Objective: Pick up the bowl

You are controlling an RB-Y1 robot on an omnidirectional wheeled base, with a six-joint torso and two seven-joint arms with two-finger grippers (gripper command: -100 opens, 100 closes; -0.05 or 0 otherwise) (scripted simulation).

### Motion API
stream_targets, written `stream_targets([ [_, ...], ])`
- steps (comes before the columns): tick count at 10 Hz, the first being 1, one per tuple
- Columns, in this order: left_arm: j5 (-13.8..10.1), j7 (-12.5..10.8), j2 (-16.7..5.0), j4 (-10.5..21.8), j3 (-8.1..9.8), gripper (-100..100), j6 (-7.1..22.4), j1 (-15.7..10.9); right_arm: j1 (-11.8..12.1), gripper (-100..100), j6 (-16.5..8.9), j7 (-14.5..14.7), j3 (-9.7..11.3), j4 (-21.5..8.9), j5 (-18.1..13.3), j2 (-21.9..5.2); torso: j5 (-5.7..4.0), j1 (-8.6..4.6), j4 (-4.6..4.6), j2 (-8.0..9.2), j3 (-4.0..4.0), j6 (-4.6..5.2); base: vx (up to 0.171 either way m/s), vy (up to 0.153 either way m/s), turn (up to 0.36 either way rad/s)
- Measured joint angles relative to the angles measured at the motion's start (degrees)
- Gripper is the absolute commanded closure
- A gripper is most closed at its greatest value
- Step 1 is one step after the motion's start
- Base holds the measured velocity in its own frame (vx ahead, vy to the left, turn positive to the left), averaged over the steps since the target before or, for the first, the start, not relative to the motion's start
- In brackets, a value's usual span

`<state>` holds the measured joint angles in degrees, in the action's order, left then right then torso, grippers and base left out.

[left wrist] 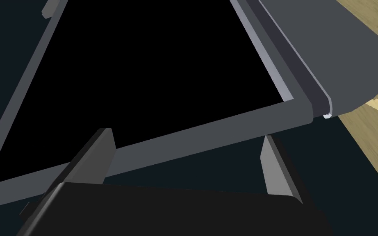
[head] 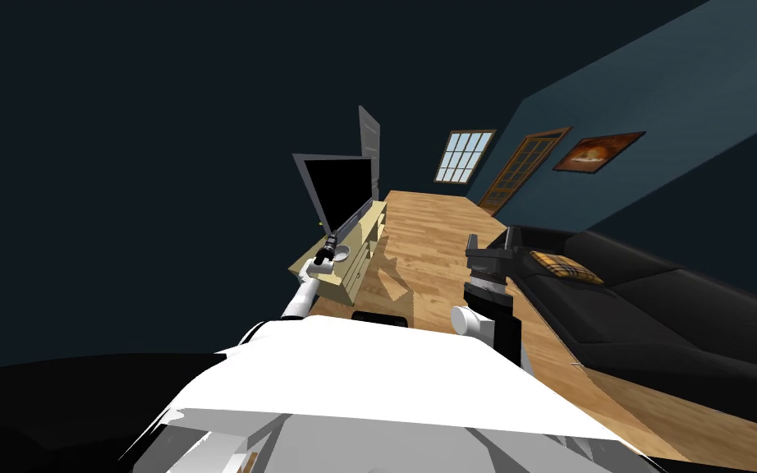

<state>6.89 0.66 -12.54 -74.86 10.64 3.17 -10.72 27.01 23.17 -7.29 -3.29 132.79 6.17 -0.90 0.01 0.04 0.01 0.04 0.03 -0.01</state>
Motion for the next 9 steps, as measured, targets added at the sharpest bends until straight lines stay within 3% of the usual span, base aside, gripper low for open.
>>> stream_targets([
  [3,0.23,-0.1,0.12,5.48,0.49,-100,4.36,-4.49,0.0,0,0.0,0.0,0.0,0.0,0.0,0.0,0.0,0.01,0.01,0.03,0.02,0.0,-0.024,0.017,0.019],
  [5,-0.1,-0.35,-0.29,7.83,0.36,-100,5.77,-5.1,0.0,0,0.0,0.0,0.0,0.0,0.0,0.0,0.0,-0.01,0.0,-0.01,0.0,0.0,-0.012,0.013,0.016],
  [9,-0.01,-0.44,-0.18,14.77,0.94,-100,9.68,-9.85,0.0,0,0.0,0.0,0.0,0.0,0.0,0.0,0.01,0.03,0.0,-0.01,0.0,0.0,-0.013,0.02,0.013],
])
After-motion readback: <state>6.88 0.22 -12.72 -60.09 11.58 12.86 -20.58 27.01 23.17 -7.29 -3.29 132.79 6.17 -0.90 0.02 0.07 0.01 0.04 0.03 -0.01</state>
